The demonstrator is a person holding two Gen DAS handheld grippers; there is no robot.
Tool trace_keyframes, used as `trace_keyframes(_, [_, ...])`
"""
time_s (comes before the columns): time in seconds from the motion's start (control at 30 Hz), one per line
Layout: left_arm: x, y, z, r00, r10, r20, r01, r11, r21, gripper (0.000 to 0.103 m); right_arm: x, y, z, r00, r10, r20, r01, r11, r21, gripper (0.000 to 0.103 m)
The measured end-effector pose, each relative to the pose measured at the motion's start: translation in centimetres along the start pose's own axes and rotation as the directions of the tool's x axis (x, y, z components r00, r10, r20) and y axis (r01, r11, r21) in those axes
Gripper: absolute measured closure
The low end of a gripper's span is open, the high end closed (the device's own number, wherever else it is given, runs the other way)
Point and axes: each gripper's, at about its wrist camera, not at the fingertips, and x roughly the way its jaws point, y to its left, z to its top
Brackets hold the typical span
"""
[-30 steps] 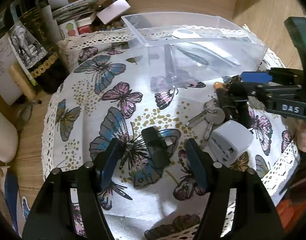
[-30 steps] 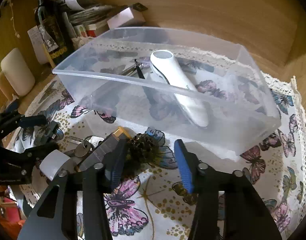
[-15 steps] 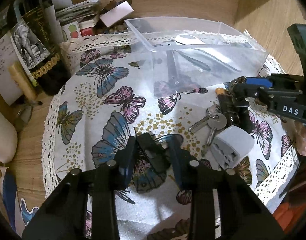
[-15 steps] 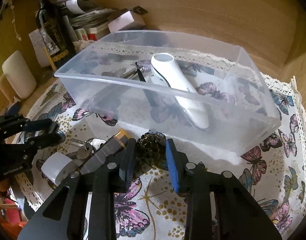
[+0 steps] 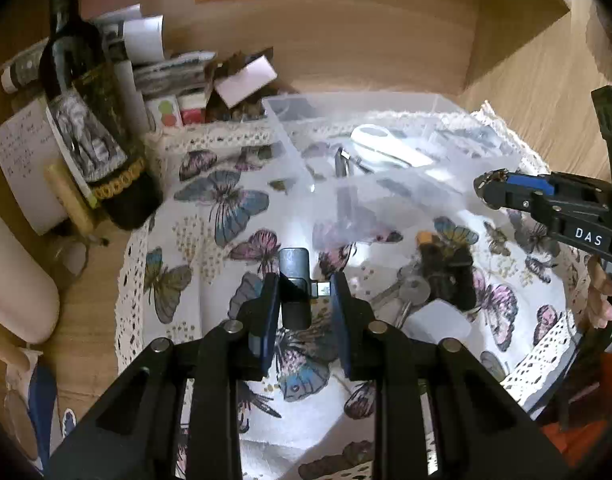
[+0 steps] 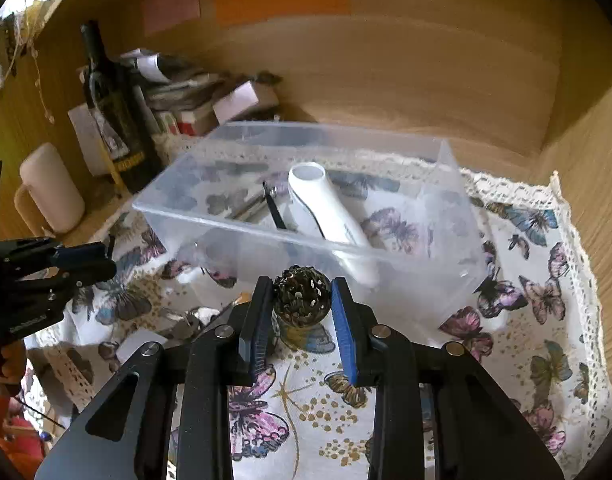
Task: Organize rigid objects
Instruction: 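Lift both items into the clear box and open both tools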
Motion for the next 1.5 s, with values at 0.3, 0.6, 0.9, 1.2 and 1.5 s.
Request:
trace_keyframes(0.3, [-1.9,-1.1,3.1,0.996,-0.02,0.09,0.018,1.0,0.026,0.078,-2.4,-0.8,1.4,0.995,-0.026,0.094,0.025,1.0,0.018,0.076])
trace_keyframes(0.6, [-1.8,-2.3,7.4,0.983,-0.03,0.18,0.024,0.999,0.038,0.078,-4.2,-2.7,4.0,0.98,-0.084,0.18,0.074,0.995,0.059,0.076])
trace_keyframes(0.9, [1.4,-3.4,9.8,0.988,-0.056,0.145,0.049,0.998,0.045,0.078,-1.9,-4.0,5.1,0.982,-0.124,0.143,0.115,0.991,0.067,0.076])
trace_keyframes(1.2, [6.0,-4.3,10.2,0.996,-0.083,0.03,0.081,0.995,0.06,0.078,2.3,-4.8,4.8,0.988,-0.15,0.038,0.148,0.988,0.041,0.076])
trace_keyframes(1.5, [8.9,-5.0,10.4,0.992,-0.108,-0.067,0.113,0.991,0.075,0.078,3.9,-5.1,4.6,0.991,-0.133,-0.01,0.134,0.99,0.034,0.076])
